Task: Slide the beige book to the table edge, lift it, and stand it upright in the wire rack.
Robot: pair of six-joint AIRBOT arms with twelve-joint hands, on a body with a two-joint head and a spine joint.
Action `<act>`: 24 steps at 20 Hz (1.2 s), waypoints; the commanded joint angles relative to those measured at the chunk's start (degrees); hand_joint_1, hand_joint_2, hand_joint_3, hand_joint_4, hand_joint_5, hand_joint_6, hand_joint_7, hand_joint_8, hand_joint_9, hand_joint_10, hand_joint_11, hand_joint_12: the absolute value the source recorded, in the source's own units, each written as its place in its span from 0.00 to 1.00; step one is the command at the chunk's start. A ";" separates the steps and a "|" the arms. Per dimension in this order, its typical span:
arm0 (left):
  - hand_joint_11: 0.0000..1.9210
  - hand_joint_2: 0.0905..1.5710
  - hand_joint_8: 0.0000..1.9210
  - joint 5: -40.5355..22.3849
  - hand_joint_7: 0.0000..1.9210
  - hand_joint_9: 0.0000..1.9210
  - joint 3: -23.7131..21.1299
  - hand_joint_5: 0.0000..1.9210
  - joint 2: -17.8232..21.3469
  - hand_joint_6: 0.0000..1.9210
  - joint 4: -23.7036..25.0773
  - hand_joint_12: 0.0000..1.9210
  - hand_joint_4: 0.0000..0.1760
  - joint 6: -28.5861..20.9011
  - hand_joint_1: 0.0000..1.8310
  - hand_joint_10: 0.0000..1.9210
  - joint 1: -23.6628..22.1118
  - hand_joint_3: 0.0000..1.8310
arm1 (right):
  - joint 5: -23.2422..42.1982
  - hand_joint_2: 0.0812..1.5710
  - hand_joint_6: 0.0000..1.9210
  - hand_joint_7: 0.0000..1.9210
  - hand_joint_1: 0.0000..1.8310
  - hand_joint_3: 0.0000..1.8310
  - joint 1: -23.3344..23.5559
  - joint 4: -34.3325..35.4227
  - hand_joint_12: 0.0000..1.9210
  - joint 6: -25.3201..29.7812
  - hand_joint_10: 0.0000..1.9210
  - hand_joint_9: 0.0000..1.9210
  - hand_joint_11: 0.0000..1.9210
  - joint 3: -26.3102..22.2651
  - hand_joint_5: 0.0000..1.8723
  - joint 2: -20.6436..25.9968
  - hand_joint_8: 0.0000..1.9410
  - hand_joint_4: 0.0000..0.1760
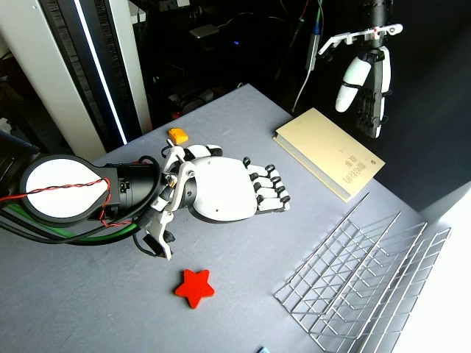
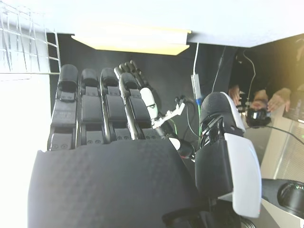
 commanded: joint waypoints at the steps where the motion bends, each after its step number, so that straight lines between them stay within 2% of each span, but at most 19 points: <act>1: 0.00 0.70 0.00 5.30 0.00 0.00 -0.28 0.00 1.08 0.00 -0.76 0.09 0.00 -0.27 0.49 0.00 0.06 0.00 | 2.85 0.72 0.00 0.06 0.00 0.00 0.26 3.06 0.19 0.04 0.00 0.05 0.00 -0.18 0.06 0.26 0.00 0.00; 2: 0.00 0.71 0.00 5.72 0.00 0.01 -0.49 0.00 1.10 0.00 -1.15 0.11 0.00 -0.27 0.47 0.00 0.09 0.00 | 2.85 0.72 0.00 0.05 0.00 0.00 0.23 3.06 0.18 0.01 0.00 0.04 0.00 -0.20 0.06 0.26 0.00 0.00; 4: 0.00 0.71 0.00 8.20 0.00 0.00 -2.13 0.00 1.18 0.00 -3.43 0.06 0.00 -0.27 0.47 0.00 1.23 0.00 | 2.86 0.72 0.00 0.05 0.00 0.00 0.06 3.05 0.19 -0.06 0.00 0.04 0.00 -0.35 0.05 0.24 0.00 0.00; 6: 0.00 0.70 0.00 12.05 0.00 0.00 -3.47 0.00 0.99 0.00 -6.73 0.11 0.00 -0.27 0.49 0.00 4.01 0.00 | 2.99 0.72 0.00 0.05 0.00 0.00 0.08 3.05 0.18 -0.08 0.00 0.04 0.00 -0.58 0.06 0.23 0.00 0.00; 7: 0.00 0.71 0.00 13.03 0.00 0.00 -3.47 0.00 0.66 0.00 -7.42 0.09 0.00 -0.27 0.49 0.00 4.58 0.00 | 2.99 0.72 0.00 0.05 0.00 0.00 0.09 3.05 0.19 -0.08 0.00 0.04 0.00 -0.65 0.06 0.24 0.00 0.00; 10: 0.00 0.70 0.00 13.61 0.00 0.00 -1.54 0.00 -1.23 0.00 -7.96 0.09 0.00 -0.27 0.48 0.00 4.76 0.00 | 3.08 0.72 0.00 0.05 0.00 0.00 0.13 3.05 0.15 -0.14 0.00 0.04 0.00 -0.84 0.06 0.27 0.00 0.00; 11: 0.00 0.70 0.00 13.61 0.00 0.00 -0.63 0.00 -1.91 0.00 -8.18 0.11 0.00 -0.27 0.48 0.00 4.77 0.00 | 3.15 0.72 0.00 0.06 0.00 0.00 0.13 3.05 0.17 -0.16 0.00 0.05 0.00 -0.86 0.06 0.28 0.00 0.00; 12: 0.00 0.71 0.00 13.65 0.00 0.00 0.15 0.00 -2.46 0.00 -8.21 0.05 0.00 -0.27 0.49 0.00 4.88 0.00 | 3.19 0.73 0.00 0.06 0.00 0.00 0.13 3.05 0.18 -0.20 0.00 0.05 0.00 -0.89 0.06 0.29 0.00 0.00; 15: 0.00 0.71 0.00 14.41 0.00 0.01 2.71 0.00 -4.11 0.00 -8.45 0.09 0.00 -0.27 0.47 0.00 5.61 0.00 | 3.24 0.72 0.00 0.05 0.00 0.00 0.13 3.04 0.17 -0.30 0.00 0.04 0.00 -0.99 0.05 0.29 0.00 0.00; 17: 0.00 0.71 0.00 14.78 0.00 0.00 4.34 0.00 -4.84 0.00 -8.43 0.06 0.00 -0.27 0.49 0.00 6.37 0.00 | 3.26 0.72 0.00 0.06 0.00 0.00 0.13 3.04 0.17 -0.39 0.00 0.04 0.00 -1.10 0.06 0.30 0.00 0.00; 20: 0.00 0.72 0.00 15.25 0.00 0.00 6.53 0.00 -6.47 0.00 -7.86 0.03 0.00 -0.27 0.46 0.00 6.92 0.00 | 3.26 0.73 0.00 0.07 0.00 0.00 0.12 3.04 0.21 -0.47 0.00 0.06 0.00 -1.26 0.07 0.30 0.00 0.00; 24: 0.01 0.71 0.00 15.88 0.00 0.00 7.62 0.00 -7.59 0.00 -7.56 0.01 0.00 -0.27 0.49 0.00 7.11 0.00 | 3.23 0.72 0.00 0.06 0.00 0.00 0.12 3.04 0.19 -0.48 0.00 0.05 0.00 -1.32 0.06 0.29 0.00 0.00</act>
